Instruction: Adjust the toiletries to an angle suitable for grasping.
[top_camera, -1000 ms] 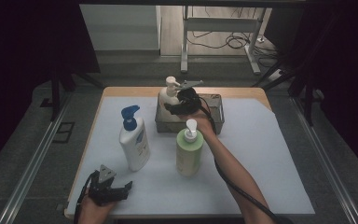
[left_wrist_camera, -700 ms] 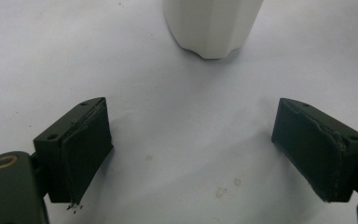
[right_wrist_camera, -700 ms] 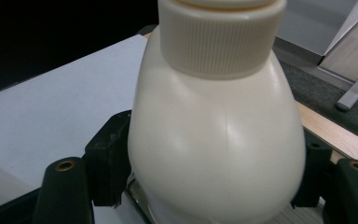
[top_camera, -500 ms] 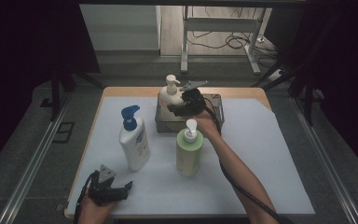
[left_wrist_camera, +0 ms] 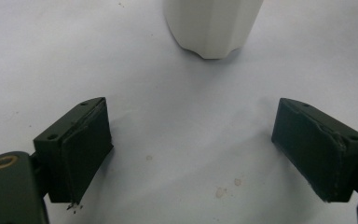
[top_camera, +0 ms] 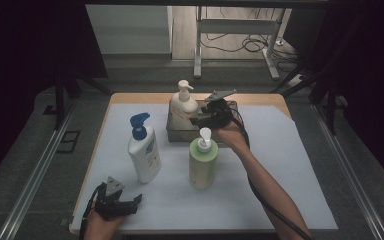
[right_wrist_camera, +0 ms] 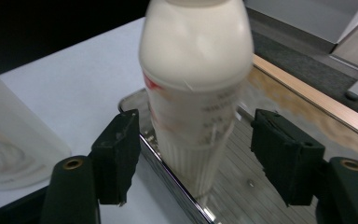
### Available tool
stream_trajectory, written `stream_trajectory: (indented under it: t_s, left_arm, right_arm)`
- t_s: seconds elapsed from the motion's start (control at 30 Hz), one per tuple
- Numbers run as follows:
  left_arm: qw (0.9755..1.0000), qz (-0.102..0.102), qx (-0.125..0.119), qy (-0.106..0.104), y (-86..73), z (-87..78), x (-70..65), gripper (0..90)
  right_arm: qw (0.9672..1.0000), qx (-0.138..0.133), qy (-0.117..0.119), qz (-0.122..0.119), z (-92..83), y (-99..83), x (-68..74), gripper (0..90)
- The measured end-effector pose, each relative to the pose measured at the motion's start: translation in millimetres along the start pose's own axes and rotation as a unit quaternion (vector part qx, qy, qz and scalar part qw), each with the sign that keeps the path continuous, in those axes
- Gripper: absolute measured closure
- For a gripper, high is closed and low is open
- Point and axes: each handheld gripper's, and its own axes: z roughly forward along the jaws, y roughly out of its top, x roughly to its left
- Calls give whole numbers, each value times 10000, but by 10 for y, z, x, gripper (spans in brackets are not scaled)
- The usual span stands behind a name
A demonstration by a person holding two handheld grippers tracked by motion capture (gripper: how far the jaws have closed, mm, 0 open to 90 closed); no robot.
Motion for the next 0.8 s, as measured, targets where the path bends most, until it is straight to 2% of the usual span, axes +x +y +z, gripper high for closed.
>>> stream_trajectory:
  t_s: [0.13, 0.33, 0.53, 0.8]
  left_arm:
    - [10000, 2, 3, 0, 0, 0, 0, 114]
    - [10000, 3, 7, 4, 0, -1, 1, 114]
    - [10000, 3, 6, 3, 0, -1, 1, 114]
    - [10000, 4, 4, 3, 0, -1, 1, 114]
  right_arm:
    - [9999, 62, -96, 93, -67, -78, -68, 395]
    - [9987, 163, -308, 368, -78, -162, -205, 518]
    - [9973, 180, -292, 644, 13, -207, -279, 665]
    - [9956, 428, -513, 658, 206, -245, -275, 824]
